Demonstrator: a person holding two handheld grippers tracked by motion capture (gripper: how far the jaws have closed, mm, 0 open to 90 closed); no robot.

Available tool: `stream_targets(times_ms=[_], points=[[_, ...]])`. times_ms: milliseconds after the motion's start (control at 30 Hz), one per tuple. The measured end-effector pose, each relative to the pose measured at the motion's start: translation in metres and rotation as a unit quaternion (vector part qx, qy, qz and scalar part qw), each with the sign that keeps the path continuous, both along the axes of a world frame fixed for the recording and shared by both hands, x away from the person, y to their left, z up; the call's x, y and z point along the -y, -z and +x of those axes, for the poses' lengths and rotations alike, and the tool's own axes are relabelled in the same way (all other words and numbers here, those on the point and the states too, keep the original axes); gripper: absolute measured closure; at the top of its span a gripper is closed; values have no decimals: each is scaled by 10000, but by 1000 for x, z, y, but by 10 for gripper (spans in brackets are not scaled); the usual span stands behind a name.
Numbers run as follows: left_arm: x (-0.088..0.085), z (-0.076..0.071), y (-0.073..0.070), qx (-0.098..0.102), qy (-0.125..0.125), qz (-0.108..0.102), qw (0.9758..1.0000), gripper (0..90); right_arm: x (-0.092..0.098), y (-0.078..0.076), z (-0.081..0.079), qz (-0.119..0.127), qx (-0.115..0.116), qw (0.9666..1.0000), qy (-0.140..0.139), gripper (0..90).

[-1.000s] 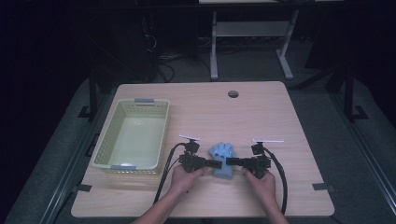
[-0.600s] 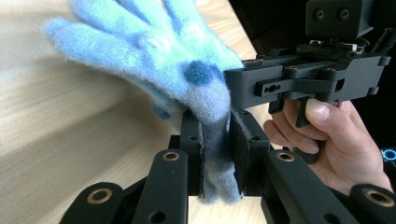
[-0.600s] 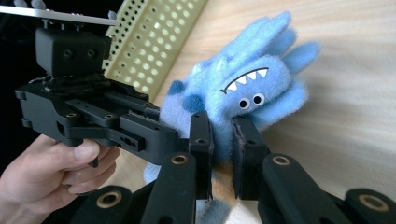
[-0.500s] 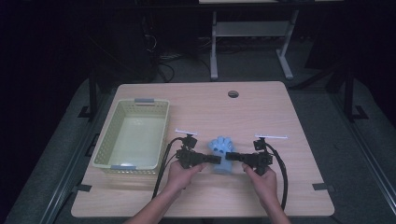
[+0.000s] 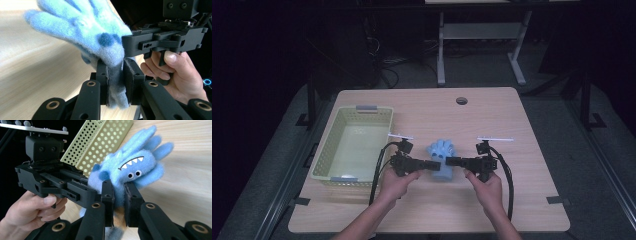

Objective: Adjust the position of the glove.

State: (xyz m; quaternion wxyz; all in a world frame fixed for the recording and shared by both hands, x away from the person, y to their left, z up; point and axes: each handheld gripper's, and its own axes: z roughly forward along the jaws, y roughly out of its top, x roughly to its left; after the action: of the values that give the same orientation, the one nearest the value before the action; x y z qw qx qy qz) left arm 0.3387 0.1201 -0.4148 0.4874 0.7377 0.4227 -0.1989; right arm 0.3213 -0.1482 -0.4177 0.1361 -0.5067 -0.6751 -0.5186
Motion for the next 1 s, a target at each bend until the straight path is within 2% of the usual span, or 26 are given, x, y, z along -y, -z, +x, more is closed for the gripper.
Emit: stream_targets(times_ms=[633,767,1000], points=[[-37,5,-22,117,-193,-139,9996,753,-34,-29,17,-47,164,9995,-262,803],[-45,6,-25,80,-233,-172,9995,753,-42,-34,20,-86,201,9992,-329,803],[-56,8,-30,108,-318,-176,9993,752,-54,-39,27,-107,222,9988,-416,803]])
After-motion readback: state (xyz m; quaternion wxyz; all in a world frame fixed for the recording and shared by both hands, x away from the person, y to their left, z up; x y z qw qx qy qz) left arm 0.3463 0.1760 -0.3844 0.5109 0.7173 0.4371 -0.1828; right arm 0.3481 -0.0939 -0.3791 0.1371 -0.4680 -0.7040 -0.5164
